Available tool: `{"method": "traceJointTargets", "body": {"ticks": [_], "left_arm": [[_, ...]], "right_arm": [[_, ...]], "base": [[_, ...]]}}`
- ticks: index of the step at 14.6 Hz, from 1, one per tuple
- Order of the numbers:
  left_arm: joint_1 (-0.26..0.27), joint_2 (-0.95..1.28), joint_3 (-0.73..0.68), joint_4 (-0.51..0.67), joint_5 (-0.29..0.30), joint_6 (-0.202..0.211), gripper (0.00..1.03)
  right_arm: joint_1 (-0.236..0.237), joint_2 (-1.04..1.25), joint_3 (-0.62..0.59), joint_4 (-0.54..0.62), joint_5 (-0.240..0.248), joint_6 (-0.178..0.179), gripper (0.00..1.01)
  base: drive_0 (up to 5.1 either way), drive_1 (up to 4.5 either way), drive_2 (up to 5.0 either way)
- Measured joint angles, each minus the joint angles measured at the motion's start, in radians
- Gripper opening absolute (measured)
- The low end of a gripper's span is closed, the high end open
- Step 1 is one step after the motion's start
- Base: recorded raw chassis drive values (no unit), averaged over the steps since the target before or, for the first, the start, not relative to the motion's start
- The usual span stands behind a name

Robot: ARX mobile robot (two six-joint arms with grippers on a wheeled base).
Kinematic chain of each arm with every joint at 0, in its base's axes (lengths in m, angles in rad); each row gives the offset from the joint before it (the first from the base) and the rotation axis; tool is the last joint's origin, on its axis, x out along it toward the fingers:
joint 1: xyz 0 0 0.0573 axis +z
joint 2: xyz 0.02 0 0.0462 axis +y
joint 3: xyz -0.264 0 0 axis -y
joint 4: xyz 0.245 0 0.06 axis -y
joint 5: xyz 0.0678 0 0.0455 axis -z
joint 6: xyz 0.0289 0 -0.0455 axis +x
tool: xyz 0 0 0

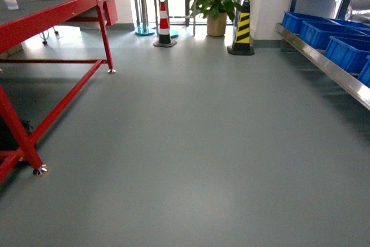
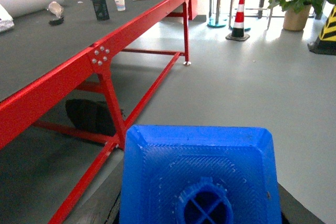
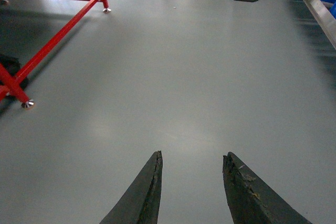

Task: Sort blue parts and orange caps into right shelf containers

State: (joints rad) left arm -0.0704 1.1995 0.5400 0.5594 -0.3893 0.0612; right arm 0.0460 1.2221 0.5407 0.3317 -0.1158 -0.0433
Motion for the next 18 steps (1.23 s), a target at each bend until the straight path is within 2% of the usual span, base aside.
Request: {"method": "traceJointTargets", "body": {"ticks": [2,4,18], "left_arm": [[0.000,0.000,0.000,-0.008,0.001,0.000,0.44],[0.003,0.000,0.000,-0.003,-0.002,0.000,0.44],[0.002,0.002,0.000,-0.004,-0.002,0.000,0.44]], "right_arm": [[0.000,-0.001,0.000,0.004,0.003,0.000,0.34],[0.000,0.009,0.000,-0.002,0.000,0.000,0.34],[0.000,0.000,0.000,0.002,-0.001,0.000,0.34]], "base": [[-0.1,3.83,-4.0],[-0.5,-0.54,-0.5],[-1.6,-1.61,-1.6]]}}
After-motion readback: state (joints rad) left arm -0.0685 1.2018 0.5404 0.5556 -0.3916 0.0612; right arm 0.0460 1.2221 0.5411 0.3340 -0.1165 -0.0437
